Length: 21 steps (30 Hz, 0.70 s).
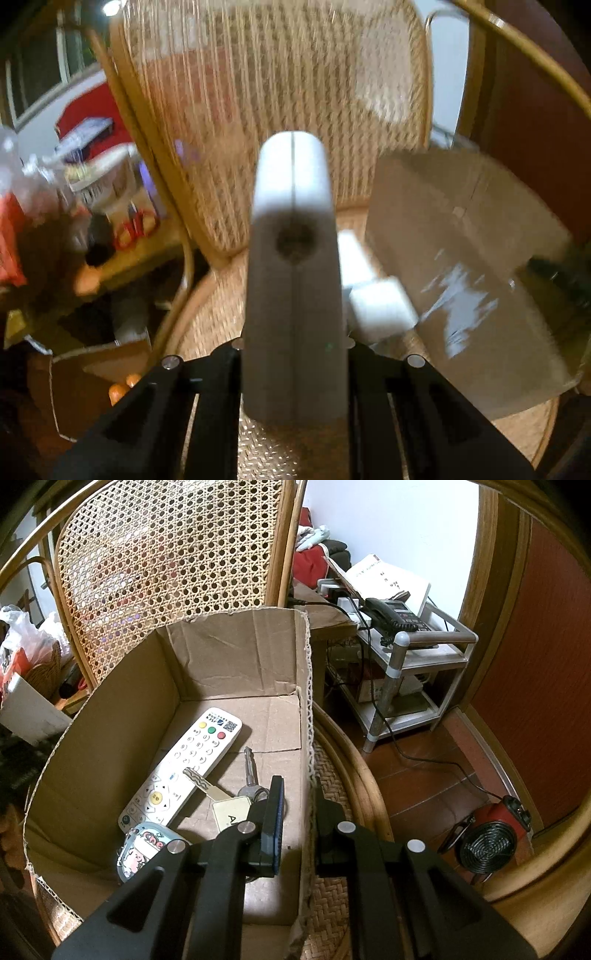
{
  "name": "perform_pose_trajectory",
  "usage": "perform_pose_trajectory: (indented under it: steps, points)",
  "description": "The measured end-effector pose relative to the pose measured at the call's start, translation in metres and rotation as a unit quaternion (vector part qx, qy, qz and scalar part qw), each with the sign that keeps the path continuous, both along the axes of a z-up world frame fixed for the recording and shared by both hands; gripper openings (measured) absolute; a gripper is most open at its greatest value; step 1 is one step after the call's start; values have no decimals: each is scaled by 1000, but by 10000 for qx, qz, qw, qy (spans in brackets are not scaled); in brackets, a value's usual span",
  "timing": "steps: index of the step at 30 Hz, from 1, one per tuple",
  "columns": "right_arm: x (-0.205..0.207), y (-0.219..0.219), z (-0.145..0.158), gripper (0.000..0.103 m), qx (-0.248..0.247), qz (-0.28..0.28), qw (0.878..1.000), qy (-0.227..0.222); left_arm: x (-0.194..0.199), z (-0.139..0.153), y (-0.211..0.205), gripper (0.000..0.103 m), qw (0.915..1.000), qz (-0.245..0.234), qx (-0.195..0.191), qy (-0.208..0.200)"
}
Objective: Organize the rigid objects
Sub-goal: 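Lift the white Midea remote off the seat with the left gripper, then lower the Midea remote into the box and open the left gripper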
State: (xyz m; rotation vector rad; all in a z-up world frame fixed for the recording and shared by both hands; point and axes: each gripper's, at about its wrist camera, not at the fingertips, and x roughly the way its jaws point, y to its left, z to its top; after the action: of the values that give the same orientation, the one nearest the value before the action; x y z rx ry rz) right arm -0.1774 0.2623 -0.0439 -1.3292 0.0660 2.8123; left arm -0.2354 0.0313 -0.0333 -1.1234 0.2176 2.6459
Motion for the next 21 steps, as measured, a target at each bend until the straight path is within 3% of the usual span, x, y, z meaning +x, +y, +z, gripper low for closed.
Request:
perform_pose_trajectory:
  steps: [7,12,16,21]
  points:
    - [0,0,0,13,0,-4,10000,1,17,56,13,13,9977,-449,314,398]
    - [0,0,0,13,-6,-12,10000,3,46,89,46,13,9916,-970,610,593]
    - [0,1,0,13,-7,-10,10000,5,59,91,80,13,9864,-1418,688,465]
    - [0,1,0,14,-7,-11,10000,4,59,66,123,13,9830,-1797,367,65]
